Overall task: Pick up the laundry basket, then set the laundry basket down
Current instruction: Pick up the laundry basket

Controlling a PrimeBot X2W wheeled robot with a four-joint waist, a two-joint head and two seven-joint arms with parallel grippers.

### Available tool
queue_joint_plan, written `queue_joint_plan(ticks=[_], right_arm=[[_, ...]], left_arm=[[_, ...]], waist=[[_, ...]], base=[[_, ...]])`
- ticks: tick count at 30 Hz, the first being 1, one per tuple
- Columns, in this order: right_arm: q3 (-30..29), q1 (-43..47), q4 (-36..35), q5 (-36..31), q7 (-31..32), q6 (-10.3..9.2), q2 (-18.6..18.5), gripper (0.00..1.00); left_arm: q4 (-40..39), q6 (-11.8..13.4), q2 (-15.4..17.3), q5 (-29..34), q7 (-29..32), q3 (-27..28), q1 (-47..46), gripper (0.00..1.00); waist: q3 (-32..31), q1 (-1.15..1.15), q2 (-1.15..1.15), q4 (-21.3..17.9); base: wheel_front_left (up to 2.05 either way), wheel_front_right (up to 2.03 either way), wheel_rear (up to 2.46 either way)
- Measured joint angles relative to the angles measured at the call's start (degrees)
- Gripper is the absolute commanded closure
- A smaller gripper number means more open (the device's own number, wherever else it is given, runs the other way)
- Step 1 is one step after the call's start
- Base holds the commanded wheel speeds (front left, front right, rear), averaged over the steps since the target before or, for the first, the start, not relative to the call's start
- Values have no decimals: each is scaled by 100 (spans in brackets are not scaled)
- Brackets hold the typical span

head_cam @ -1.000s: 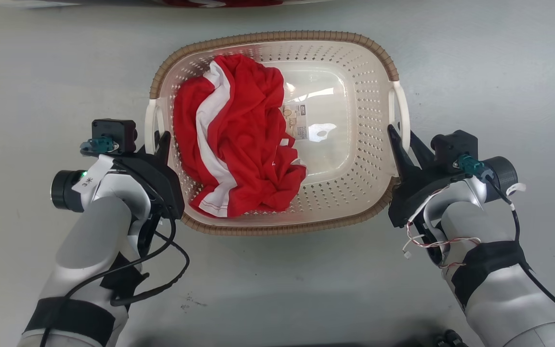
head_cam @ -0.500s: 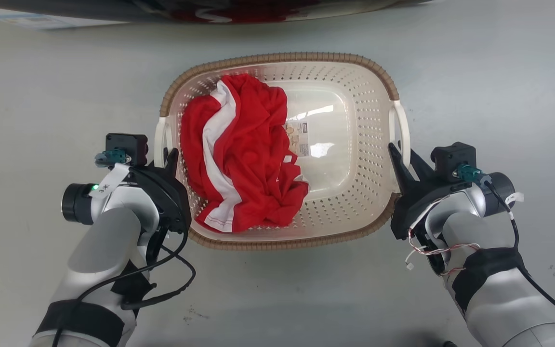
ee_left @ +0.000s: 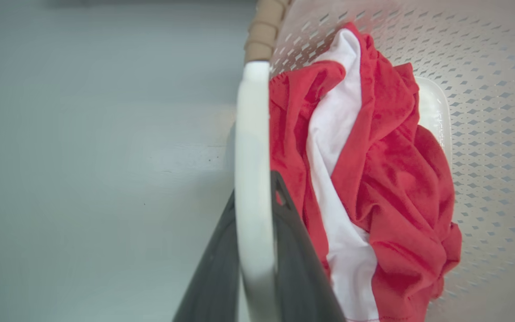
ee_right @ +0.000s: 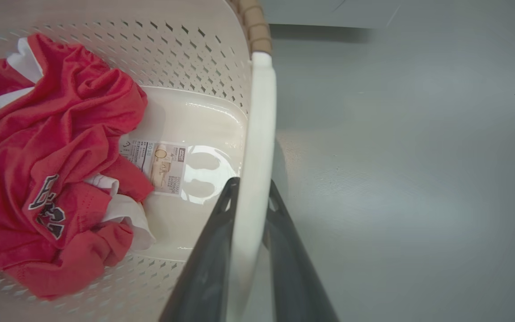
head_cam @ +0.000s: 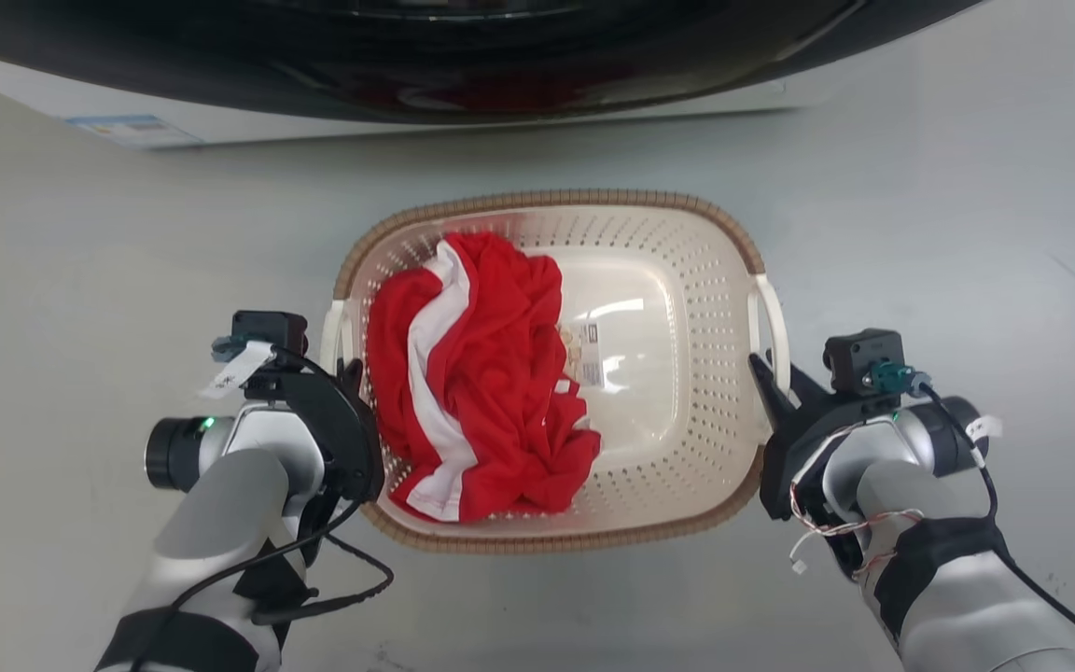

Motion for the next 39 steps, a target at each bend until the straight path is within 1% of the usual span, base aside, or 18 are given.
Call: queue_joint_plan(ticks=[4,9,16,20,26,39], right_arm=[[10,84,207,85,192,47,40,100],[44,166,432,205,460,57,70,100],[37,294,547,335,816,102,96,100],[45,392,570,431,990,109,103,100],[199,647,512,762,1402,110,111,100],[467,1103,343,1347,2068,110,109,100]], left_arm=[[145,-2,-45,-82,181,4,119,100],[213,-48,-92,-252,424,3,268,100],[230,-48,-105,-397,742,-67,487,100],[237,-48,-120,-441,892,-105,610,100],[260,-47,-121,-650,1204,-157,829,100],[287,-45,-94,-914,1735,-254,1227,100]], waist=[[-279,0,0,9],[-650,-1,0,22],[-1174,-1,0,41],[-1393,-1,0,52],[-1861,0,0,73],[-2704,0,0,79]], base=[[0,0,0],[0,0,0],[0,0,0],[0,0,0],[0,0,0],[0,0,0]])
